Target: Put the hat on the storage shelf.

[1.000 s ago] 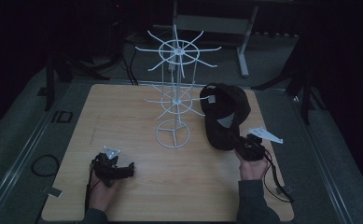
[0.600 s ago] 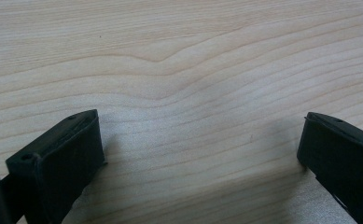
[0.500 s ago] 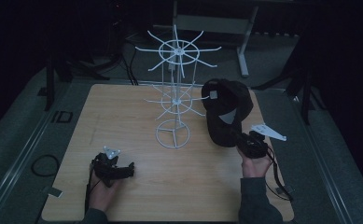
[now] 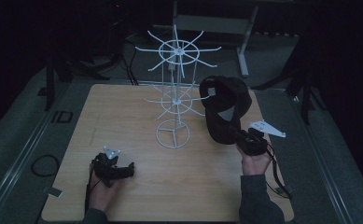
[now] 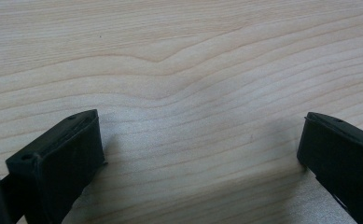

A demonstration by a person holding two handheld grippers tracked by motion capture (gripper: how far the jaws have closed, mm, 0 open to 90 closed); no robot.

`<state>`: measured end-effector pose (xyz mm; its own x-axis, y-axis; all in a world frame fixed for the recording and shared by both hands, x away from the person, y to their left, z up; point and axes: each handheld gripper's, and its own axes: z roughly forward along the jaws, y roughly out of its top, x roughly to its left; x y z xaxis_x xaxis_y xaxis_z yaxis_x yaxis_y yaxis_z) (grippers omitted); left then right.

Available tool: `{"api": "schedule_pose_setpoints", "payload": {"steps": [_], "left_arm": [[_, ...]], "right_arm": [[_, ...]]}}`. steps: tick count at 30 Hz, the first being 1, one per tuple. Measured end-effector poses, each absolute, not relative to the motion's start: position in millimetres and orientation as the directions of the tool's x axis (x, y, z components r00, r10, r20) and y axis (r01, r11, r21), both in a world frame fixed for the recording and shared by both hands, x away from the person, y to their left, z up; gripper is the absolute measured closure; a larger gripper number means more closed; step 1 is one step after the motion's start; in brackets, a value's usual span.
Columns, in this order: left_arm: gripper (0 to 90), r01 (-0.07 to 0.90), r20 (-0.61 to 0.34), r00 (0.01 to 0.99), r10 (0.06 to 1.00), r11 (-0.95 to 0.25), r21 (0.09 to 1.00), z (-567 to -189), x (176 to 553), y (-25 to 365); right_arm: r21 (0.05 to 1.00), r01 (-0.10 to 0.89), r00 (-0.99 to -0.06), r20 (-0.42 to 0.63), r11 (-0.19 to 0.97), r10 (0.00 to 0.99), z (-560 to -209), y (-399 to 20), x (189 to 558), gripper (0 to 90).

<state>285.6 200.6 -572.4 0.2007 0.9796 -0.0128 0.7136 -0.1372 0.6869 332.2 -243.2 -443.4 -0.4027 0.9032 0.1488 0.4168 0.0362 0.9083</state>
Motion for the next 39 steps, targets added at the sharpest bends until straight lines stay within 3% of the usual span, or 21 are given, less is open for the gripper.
{"api": "schedule_pose_setpoints", "payload": {"steps": [39], "left_arm": [[0.2, 0.714, -0.011, 0.202, 0.979, -0.139, 0.686, -572, 286, 201]], "right_arm": [[0.937, 0.345, -0.422, 0.111, 0.046, 0.900, -425, -242, 332, 86.4]]}}
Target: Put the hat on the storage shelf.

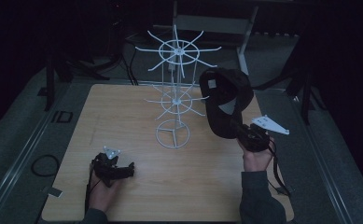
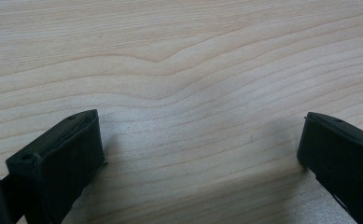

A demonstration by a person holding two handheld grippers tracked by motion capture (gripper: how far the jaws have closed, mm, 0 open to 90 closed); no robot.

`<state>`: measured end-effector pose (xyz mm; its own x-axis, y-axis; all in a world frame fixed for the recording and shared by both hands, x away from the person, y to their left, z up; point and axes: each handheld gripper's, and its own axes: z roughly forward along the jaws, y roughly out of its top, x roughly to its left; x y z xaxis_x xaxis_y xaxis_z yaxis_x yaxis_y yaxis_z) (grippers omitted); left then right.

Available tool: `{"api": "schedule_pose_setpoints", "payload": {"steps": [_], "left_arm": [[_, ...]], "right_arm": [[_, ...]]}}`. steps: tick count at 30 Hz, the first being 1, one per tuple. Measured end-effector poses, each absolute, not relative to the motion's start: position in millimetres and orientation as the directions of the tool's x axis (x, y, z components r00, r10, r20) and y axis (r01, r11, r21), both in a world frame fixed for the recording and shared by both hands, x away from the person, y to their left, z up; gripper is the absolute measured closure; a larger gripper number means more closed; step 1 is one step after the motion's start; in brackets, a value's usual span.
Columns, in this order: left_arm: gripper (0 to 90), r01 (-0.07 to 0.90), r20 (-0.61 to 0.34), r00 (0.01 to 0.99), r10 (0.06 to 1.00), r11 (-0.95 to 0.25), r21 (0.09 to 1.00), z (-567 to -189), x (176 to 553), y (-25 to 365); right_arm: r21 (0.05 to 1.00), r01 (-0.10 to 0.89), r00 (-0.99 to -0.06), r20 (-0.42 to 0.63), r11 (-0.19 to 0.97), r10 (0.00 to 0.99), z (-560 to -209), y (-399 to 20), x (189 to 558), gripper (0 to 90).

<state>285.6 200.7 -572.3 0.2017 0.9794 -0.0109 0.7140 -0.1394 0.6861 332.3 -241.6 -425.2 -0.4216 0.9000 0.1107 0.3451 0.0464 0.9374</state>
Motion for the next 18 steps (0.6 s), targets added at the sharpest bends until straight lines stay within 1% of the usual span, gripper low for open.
{"api": "schedule_pose_setpoints", "payload": {"steps": [18], "left_arm": [[0.2, 0.714, -0.012, 0.201, 0.980, -0.138, 0.686, -572, 286, 201]], "right_arm": [[0.951, 0.303, -0.423, 0.085, 0.052, 0.902, -411, -242, 330, 86.4]]}}
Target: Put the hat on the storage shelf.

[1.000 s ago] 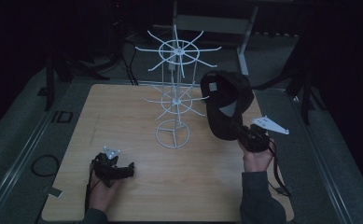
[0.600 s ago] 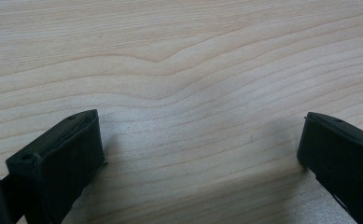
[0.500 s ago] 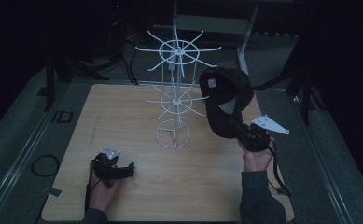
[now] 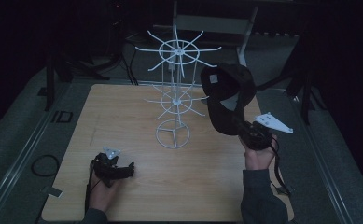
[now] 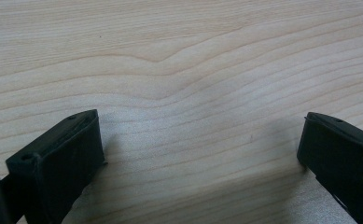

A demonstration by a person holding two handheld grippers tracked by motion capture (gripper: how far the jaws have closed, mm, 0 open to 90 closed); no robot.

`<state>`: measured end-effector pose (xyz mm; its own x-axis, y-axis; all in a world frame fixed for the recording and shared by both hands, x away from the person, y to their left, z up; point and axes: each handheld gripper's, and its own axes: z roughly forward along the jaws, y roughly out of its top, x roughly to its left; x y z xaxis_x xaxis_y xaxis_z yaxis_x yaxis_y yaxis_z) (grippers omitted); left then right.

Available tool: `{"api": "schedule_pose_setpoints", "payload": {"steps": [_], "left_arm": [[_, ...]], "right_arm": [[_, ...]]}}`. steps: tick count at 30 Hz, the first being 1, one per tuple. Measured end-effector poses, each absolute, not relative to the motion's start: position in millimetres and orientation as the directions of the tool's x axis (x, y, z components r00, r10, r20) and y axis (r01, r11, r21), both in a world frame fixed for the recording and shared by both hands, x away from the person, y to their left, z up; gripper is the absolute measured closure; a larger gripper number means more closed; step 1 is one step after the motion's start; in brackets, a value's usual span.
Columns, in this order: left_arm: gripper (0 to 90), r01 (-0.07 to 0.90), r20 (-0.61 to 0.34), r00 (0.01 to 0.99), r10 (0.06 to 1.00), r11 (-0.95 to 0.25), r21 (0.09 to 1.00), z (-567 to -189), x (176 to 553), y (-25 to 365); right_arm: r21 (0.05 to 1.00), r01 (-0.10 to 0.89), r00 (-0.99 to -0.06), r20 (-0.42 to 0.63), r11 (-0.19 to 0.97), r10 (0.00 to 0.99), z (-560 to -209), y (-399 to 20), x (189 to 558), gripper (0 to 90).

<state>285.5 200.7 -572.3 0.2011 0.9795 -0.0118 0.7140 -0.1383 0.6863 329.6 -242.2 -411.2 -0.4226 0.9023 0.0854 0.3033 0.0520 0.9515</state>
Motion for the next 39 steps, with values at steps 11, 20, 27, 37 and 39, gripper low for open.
{"api": "schedule_pose_setpoints", "payload": {"steps": [11, 20, 27, 37, 39], "left_arm": [[0.2, 0.715, -0.012, 0.202, 0.979, -0.139, 0.686, -572, 286, 201], [0.2, 0.714, -0.011, 0.202, 0.979, -0.139, 0.686, -572, 286, 201], [0.2, 0.714, -0.011, 0.201, 0.979, -0.140, 0.686, -572, 286, 201], [0.2, 0.714, -0.010, 0.202, 0.979, -0.140, 0.686, -572, 286, 201], [0.2, 0.714, -0.010, 0.202, 0.979, -0.140, 0.685, -572, 286, 201]], "right_arm": [[0.958, 0.281, -0.424, 0.077, 0.050, 0.903, -405, -242, 328, 86.4], [0.964, 0.264, -0.424, 0.077, 0.042, 0.902, -402, -243, 324, 86.4], [0.968, 0.249, -0.422, 0.076, 0.035, 0.903, -400, -244, 320, 86.4], [0.974, 0.220, -0.423, 0.055, 0.044, 0.905, -393, -245, 312, 86.3], [0.975, 0.219, -0.421, 0.052, 0.045, 0.906, -392, -245, 311, 86.4]]}}
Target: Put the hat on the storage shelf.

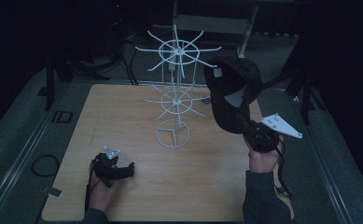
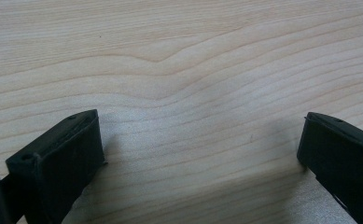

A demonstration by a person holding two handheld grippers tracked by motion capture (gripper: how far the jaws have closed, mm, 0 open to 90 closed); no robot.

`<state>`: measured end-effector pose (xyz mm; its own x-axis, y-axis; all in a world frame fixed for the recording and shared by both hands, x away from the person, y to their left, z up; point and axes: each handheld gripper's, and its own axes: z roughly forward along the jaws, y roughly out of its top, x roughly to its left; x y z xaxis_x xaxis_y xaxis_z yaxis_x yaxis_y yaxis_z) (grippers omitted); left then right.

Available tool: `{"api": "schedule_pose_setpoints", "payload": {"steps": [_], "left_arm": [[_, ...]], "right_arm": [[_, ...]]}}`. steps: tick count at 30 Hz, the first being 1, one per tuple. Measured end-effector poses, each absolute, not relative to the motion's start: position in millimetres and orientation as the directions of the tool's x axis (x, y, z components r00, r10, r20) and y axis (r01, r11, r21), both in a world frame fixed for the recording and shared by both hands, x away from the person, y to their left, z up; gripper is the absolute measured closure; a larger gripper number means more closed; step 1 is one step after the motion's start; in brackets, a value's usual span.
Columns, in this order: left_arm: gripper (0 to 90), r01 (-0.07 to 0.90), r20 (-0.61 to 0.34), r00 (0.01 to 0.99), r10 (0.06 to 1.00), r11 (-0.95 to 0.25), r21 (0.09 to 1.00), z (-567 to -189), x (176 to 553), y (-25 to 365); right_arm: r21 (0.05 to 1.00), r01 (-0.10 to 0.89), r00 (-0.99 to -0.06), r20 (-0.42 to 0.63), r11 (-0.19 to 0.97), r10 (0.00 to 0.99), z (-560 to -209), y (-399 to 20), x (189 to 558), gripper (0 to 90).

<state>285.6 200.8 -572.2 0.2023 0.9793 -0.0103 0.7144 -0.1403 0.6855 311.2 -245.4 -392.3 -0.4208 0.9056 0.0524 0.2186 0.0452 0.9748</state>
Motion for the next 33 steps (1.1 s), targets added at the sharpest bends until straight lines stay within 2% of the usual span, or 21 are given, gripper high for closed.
{"api": "schedule_pose_setpoints", "payload": {"steps": [33], "left_arm": [[0.2, 0.715, -0.012, 0.202, 0.979, -0.139, 0.685, -572, 286, 201]], "right_arm": [[0.988, 0.144, -0.434, 0.018, 0.049, 0.901, -371, -242, 308, 86.4]]}}
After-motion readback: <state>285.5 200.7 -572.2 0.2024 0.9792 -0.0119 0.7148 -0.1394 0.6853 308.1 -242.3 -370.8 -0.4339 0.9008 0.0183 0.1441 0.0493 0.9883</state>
